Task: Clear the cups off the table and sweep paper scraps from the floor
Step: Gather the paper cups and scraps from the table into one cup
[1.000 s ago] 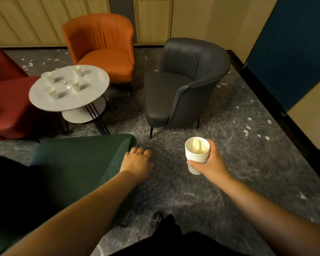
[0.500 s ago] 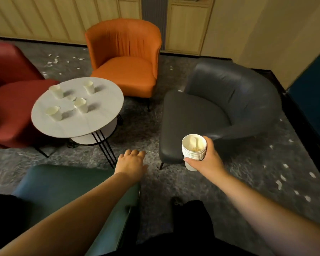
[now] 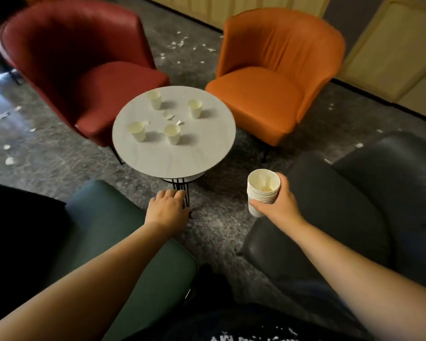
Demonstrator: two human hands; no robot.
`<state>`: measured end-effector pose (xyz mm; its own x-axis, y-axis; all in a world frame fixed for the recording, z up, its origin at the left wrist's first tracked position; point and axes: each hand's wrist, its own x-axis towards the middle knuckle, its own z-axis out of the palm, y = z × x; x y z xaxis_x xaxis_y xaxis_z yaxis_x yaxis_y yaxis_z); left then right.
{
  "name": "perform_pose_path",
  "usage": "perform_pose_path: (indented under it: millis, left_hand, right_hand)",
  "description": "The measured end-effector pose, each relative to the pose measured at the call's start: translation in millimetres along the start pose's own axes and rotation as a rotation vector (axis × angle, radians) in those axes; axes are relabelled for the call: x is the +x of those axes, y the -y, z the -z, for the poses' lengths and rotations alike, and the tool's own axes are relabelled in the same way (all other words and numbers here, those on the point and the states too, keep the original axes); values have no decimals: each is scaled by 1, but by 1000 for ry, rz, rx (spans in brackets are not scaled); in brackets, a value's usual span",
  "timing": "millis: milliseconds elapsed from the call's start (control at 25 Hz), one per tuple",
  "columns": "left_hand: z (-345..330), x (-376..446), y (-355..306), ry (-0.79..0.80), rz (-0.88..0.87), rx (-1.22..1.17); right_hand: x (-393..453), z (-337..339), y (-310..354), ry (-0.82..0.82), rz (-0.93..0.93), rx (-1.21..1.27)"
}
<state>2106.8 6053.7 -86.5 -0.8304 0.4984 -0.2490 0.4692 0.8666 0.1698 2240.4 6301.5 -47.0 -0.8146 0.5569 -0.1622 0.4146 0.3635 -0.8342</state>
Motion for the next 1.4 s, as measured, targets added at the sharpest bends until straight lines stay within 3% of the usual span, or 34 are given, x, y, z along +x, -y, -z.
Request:
perform_pose_path:
  millis: [480,840,1160,1400]
  left_hand:
    - [35,154,68,-12,217,-103]
    - [52,287,88,-62,326,-123]
    - [9,391,82,97,401,-173]
    - [-19,413,86,240,432,-265]
  right_hand:
    - [187,-59,52,146,38,-85]
    - [343,-106,90,407,127,-92]
    - [450,-145,76,611,130,-123]
    - [481,-175,59,662,87,-120]
